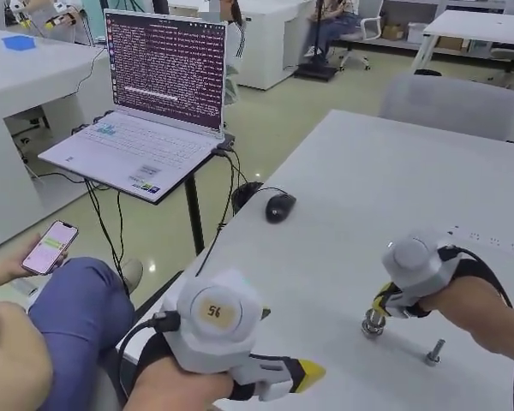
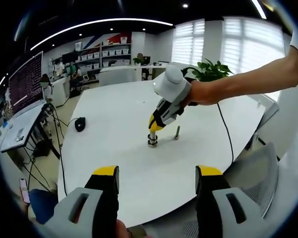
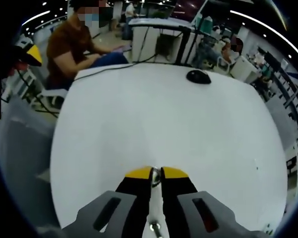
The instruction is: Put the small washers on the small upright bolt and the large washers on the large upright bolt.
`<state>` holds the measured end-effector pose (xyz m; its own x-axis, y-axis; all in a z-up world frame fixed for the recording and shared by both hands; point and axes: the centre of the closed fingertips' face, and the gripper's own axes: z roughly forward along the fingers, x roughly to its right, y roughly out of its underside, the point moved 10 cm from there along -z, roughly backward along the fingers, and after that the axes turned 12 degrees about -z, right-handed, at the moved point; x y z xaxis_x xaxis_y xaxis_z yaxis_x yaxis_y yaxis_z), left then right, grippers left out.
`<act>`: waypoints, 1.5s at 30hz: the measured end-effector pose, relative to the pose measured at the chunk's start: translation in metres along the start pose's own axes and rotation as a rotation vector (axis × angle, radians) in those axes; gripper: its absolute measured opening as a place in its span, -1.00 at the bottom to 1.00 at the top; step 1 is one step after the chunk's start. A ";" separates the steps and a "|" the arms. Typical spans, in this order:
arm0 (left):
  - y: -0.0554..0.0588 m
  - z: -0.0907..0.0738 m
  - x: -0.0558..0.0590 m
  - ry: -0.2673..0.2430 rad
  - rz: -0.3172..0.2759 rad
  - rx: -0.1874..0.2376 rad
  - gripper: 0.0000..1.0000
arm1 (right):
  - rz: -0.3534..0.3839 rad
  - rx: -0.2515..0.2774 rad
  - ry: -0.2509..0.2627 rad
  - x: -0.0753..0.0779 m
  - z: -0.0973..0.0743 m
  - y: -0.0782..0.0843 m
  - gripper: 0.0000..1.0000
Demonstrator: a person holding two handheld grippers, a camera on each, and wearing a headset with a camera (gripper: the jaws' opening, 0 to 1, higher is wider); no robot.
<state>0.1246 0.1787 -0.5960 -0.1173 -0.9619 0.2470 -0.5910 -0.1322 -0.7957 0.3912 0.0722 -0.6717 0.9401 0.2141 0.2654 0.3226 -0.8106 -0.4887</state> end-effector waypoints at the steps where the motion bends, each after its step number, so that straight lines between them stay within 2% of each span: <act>1: 0.001 0.000 0.000 0.000 -0.001 0.000 0.23 | 0.003 0.017 -0.001 -0.001 -0.001 0.002 -0.76; 4: 0.003 0.000 0.000 -0.001 -0.001 -0.004 0.23 | 0.025 0.018 -0.012 -0.003 -0.002 0.012 -0.75; 5: 0.003 0.001 0.000 0.002 -0.006 -0.003 0.23 | 0.035 0.042 -0.010 -0.004 -0.002 0.013 -0.75; 6: 0.004 0.002 0.001 0.005 -0.003 -0.005 0.23 | 0.046 0.034 -0.013 -0.005 -0.003 0.015 -0.76; 13: 0.002 0.007 0.005 0.020 0.008 -0.007 0.23 | 0.052 0.046 -0.004 -0.004 -0.004 0.014 -0.70; 18: 0.001 0.006 0.004 0.013 0.007 -0.004 0.23 | 0.087 0.060 -0.013 -0.008 -0.008 0.014 -0.64; 22: 0.004 0.008 0.005 0.016 -0.008 -0.001 0.23 | 0.115 0.093 -0.012 -0.016 -0.011 0.017 -0.60; 26: 0.005 0.014 0.007 0.023 -0.017 0.001 0.22 | 0.151 0.093 -0.008 -0.026 -0.014 0.028 -0.55; 33: 0.008 0.025 0.010 0.035 -0.029 -0.004 0.21 | 0.302 0.173 0.012 -0.056 -0.029 0.049 -0.44; 38: 0.012 0.035 0.009 0.042 -0.040 -0.011 0.20 | 0.426 0.201 0.020 -0.093 -0.043 0.084 -0.37; 45: 0.014 0.046 0.006 0.051 -0.046 -0.021 0.20 | 0.522 0.201 0.064 -0.124 -0.065 0.129 -0.28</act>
<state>0.1523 0.1600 -0.6313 -0.1303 -0.9413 0.3113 -0.6136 -0.1700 -0.7711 0.3090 -0.0942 -0.7136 0.9740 -0.2262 -0.0078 -0.1635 -0.6793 -0.7155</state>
